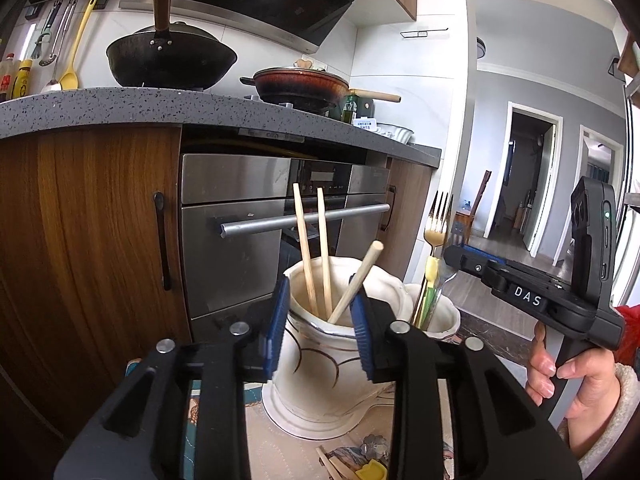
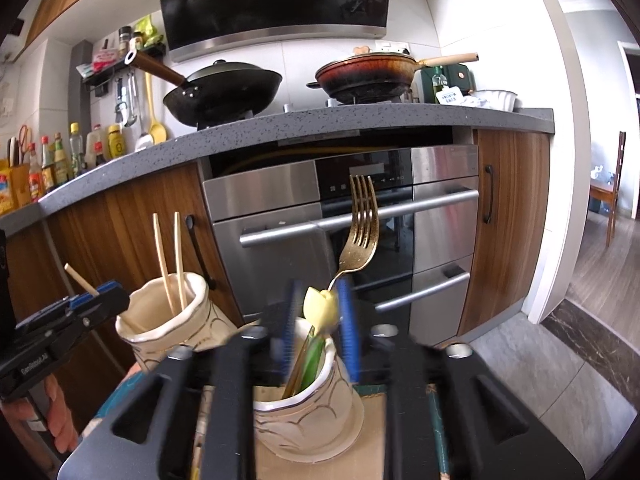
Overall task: Organize utensils
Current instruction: 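Lower and release the chopstick into the tall cup while the right tool drops the fork into the short cup, then move both tools back to the utensils on the placemat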
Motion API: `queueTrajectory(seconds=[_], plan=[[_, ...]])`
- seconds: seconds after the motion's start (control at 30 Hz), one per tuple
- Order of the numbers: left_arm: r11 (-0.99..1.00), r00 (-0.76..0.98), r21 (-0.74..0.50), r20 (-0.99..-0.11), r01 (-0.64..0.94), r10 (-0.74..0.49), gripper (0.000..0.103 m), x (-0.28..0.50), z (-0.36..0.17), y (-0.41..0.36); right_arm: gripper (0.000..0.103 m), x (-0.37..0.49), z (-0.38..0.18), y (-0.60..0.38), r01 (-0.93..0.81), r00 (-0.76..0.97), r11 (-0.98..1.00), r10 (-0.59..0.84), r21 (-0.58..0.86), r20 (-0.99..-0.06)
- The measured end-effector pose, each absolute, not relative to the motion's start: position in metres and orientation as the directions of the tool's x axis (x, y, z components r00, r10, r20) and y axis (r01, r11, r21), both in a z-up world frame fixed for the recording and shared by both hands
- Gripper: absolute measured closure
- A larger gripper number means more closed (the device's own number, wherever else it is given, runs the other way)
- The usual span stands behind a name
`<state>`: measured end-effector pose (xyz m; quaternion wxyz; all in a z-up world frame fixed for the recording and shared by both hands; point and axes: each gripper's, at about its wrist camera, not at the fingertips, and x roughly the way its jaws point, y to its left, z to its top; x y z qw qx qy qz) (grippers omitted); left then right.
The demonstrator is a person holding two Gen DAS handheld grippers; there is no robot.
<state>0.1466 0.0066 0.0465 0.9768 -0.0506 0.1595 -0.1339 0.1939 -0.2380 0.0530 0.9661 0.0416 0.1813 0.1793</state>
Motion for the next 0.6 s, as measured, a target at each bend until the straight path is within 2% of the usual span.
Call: queueTrajectory(seconds=[0.1, 0.17, 0.23, 0.3, 0.37, 0.47, 0.6], plan=[[0.96, 0.914, -0.144, -0.299, 0.24, -0.273, 0.066, 0.144, 0.046, 0.007, 0.068, 0.191, 0.053, -0.242, -0.317, 0.876, 0.937, 0.348, 0.145, -0.333], [0.961, 0.916, -0.146, -0.296, 0.235, -0.269, 0.057, 0.141, 0.046, 0.008, 0.051, 0.186, 0.053, -0.246, -0.306, 0.881, 0.939, 0.342, 0.158, -0.327], [0.962, 0.92, -0.151, -0.293, 0.226, -0.262, 0.047, 0.138, 0.045, 0.01, 0.042, 0.179, 0.054, -0.25, -0.298, 0.885, 0.939, 0.339, 0.171, -0.319], [0.963, 0.92, -0.156, -0.297, 0.218, -0.256, 0.046, 0.134, 0.044, 0.011, 0.033, 0.173, 0.056, -0.254, -0.29, 0.888, 0.939, 0.336, 0.184, -0.314], [0.966, 0.919, -0.154, -0.306, 0.209, -0.248, 0.041, 0.129, 0.042, 0.012, 0.019, 0.164, 0.057, -0.258, -0.292, 0.887, 0.934, 0.345, 0.207, -0.306], [0.976, 0.923, -0.131, -0.323, 0.175, -0.209, 0.019, 0.121, 0.036, 0.012, 0.008, 0.15, 0.058, -0.261, -0.293, 0.891, 0.931, 0.348, 0.216, -0.292], [0.985, 0.921, -0.097, -0.354, 0.139, -0.165, 0.009, 0.112, 0.026, 0.012, 0.006, 0.137, 0.055, -0.259, -0.283, 0.892, 0.939, 0.332, 0.195, -0.305]])
